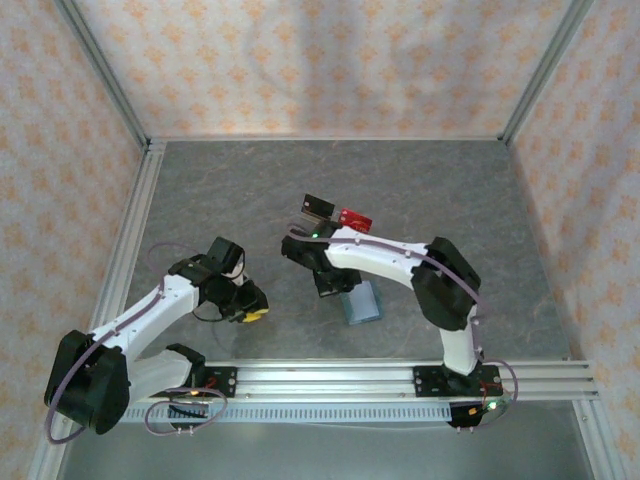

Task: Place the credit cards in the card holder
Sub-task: Open the card holder at the bottom-center of the table.

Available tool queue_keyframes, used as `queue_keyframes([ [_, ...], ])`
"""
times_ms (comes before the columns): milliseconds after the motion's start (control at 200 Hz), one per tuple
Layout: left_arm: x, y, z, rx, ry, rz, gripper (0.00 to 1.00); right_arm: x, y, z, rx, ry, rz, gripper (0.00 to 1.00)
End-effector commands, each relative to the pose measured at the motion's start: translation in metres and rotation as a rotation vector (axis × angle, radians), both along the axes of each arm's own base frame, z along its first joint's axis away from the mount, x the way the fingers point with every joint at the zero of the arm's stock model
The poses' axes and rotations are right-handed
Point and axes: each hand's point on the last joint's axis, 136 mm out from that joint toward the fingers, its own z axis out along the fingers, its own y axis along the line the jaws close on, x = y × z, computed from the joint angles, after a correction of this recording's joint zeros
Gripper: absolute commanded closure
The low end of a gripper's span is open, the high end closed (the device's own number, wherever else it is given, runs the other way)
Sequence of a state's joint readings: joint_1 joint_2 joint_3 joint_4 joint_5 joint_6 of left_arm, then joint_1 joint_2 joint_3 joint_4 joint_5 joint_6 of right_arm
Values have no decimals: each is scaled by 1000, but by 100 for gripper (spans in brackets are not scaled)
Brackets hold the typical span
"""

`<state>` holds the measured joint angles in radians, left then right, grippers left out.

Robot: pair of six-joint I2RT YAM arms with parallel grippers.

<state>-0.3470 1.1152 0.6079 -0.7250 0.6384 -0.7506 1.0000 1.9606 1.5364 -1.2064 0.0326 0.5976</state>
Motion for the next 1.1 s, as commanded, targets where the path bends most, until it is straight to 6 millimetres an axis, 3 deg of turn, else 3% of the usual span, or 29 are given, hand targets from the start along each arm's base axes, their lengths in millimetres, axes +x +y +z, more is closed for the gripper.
queue_keyframes([
  [0,5,3,5,27,-26,20,76,9,-3,0,-99,-64,-9,100],
  [325,3,7,-1,45,-13,36,77,1,25,-16,-37,-18,-17,100],
  [420,2,7,-2,48,-9,34,77,-3,34,-19,13,11,-19,96],
  [625,3,7,-3,51,-6,33,77,-10,48,-27,76,62,-22,85],
  [901,1,8,-2,51,-8,31,77,-21,64,-36,203,133,-30,61],
  [1091,1,7,-1,46,-9,28,77,-21,69,-33,318,164,-51,51],
])
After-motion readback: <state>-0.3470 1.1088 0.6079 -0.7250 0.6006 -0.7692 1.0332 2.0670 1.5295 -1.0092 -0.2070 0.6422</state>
